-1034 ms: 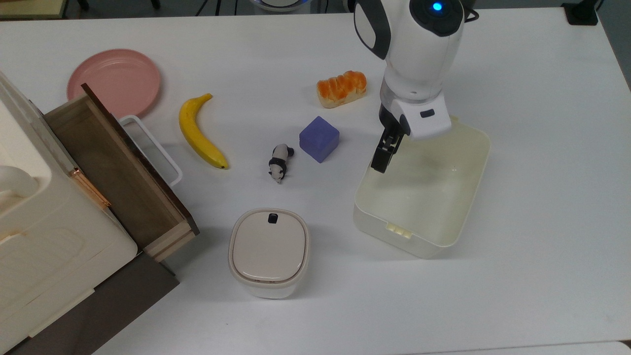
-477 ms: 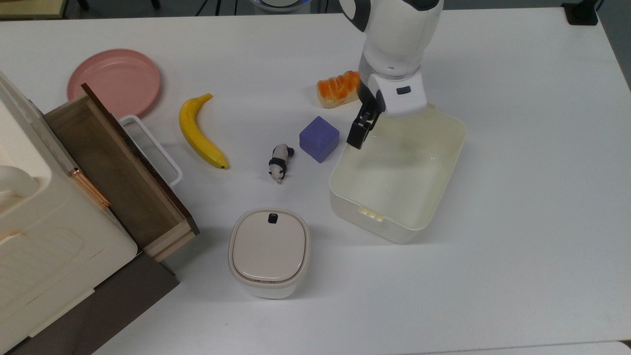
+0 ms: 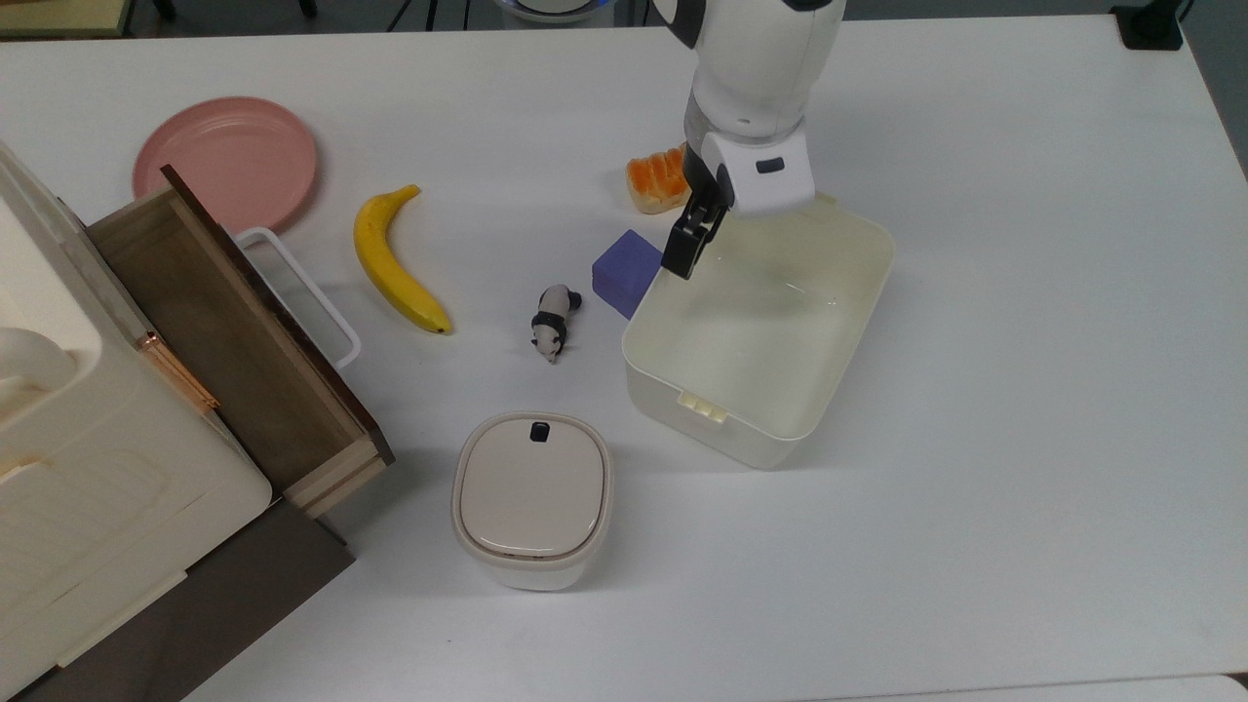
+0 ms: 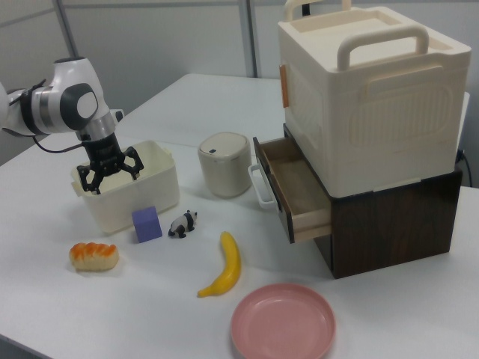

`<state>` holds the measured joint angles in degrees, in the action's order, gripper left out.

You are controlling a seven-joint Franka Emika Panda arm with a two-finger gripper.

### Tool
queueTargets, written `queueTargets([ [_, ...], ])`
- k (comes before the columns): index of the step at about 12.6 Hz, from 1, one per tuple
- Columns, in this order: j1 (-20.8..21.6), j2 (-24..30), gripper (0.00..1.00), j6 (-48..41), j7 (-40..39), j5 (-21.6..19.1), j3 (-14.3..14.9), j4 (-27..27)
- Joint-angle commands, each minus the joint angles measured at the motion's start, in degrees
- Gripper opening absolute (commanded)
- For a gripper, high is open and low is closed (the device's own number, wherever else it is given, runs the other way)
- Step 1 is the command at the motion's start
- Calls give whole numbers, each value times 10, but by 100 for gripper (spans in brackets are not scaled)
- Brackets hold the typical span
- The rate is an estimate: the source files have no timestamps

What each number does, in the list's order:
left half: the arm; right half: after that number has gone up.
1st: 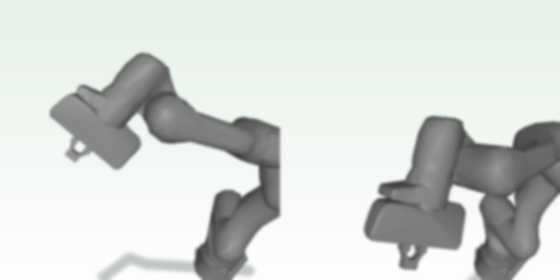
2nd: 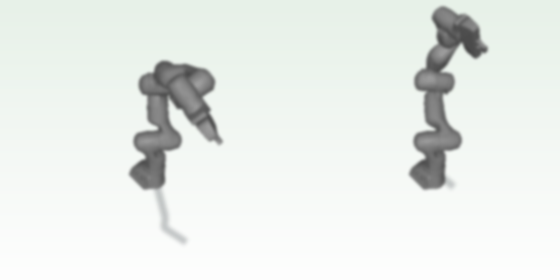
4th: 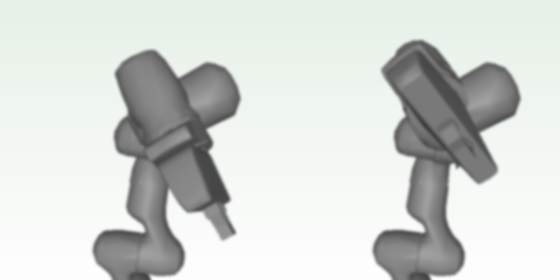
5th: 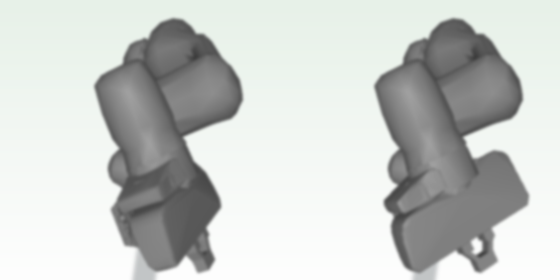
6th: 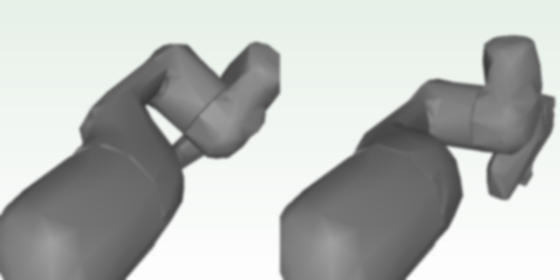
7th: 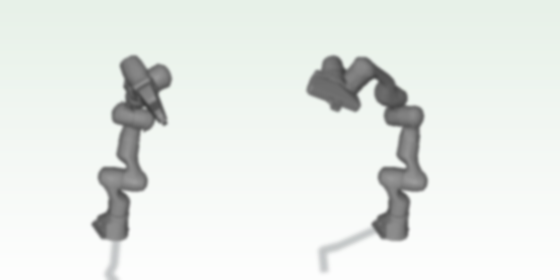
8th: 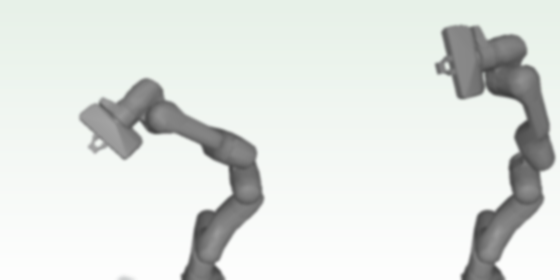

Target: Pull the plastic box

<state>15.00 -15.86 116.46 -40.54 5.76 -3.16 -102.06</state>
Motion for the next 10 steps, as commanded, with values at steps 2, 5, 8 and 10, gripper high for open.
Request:
queueTargets([
  [2,-4,44,100,-6,39,3,4,-27],
  [5,-12,71,100,-46,137,-3,3,-3],
  [8,-43,107,100,-165,247,-22,0,37],
  [10,-66,129,100,-229,276,-22,-1,55],
])
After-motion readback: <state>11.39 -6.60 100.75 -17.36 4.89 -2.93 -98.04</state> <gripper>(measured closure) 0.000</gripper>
